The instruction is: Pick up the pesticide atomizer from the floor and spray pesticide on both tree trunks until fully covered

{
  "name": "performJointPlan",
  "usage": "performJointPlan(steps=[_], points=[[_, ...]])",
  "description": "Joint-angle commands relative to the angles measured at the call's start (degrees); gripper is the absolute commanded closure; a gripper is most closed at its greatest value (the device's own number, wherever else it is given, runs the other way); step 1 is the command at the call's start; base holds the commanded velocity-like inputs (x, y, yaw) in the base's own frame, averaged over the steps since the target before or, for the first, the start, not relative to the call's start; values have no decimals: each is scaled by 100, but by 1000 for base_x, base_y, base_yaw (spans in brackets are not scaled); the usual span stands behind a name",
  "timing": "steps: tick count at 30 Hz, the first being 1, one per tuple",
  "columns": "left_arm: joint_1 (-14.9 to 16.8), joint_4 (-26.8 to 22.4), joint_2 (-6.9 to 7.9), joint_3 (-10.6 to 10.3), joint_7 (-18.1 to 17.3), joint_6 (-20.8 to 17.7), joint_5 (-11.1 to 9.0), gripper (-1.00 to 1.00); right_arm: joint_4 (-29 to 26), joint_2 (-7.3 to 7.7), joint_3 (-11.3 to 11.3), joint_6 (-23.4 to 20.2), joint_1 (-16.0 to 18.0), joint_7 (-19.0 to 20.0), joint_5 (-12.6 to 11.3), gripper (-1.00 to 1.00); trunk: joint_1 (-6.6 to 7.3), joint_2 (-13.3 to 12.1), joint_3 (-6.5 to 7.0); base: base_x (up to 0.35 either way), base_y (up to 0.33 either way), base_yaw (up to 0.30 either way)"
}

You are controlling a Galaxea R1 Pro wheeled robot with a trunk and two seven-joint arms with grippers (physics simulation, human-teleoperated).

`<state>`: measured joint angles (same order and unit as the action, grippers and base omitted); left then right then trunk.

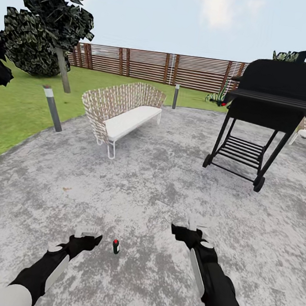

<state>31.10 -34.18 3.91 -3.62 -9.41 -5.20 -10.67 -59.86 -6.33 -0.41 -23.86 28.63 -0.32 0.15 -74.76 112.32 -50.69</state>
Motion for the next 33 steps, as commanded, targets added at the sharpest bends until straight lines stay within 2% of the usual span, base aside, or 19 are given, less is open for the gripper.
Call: performJointPlan(steps=[1,4,14,29,33], points=[[1,-10,6,-28,25,-39,-58,-100,15,7,-6,-35,26,-3,-1,-100,-22,44,-24,0,0,0],[1,-10,5,-40,107,-49,-50,-100,187,45,-11,-29,109,9,-23,-100,-88,164,-77,0,0,0],[1,-66,42,-34,117,-51,-56,-100,584,15,47,33,125,33,-34,-100,-307,565,-257,0,0,0],[0,-65,14,-42,123,-51,-59,-100,570,12,37,66,125,48,-40,-100,-637,1167,-526,0,0,0],[-1,-61,10,-43,124,-51,-64,-100,561,12,42,242,125,46,-41,-100,-725,1327,-598,0,0,0]])
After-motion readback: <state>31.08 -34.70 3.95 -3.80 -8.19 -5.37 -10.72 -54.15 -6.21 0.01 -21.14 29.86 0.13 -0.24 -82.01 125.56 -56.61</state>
